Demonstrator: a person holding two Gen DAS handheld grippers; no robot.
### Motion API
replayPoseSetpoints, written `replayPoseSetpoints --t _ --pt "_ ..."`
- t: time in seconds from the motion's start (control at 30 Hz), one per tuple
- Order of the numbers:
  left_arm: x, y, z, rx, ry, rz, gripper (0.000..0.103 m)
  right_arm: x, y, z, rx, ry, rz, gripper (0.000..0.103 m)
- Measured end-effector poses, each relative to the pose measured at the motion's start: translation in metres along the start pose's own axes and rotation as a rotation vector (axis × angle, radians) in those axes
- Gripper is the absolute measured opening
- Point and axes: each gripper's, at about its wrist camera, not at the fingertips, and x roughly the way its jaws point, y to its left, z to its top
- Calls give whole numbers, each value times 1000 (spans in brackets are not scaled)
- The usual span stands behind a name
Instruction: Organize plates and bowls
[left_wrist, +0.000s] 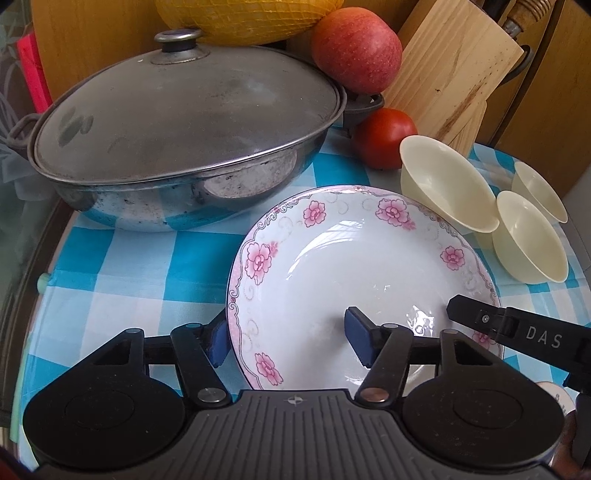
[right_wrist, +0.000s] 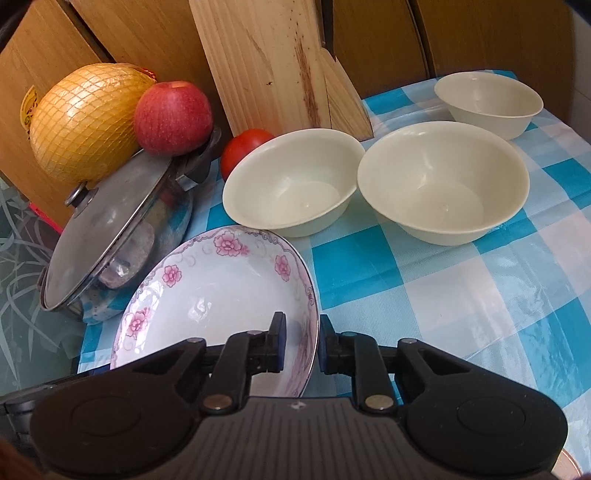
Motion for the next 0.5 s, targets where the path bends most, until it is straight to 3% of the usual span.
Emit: replayPoseSetpoints --t 0.37,0.5 --pt "-22 27 -22 2 26 20 68 -15 24 -41 -122 87 62 18" --pt "-29 37 -30 6 30 10 68 -16 26 -46 -104 92 77 21"
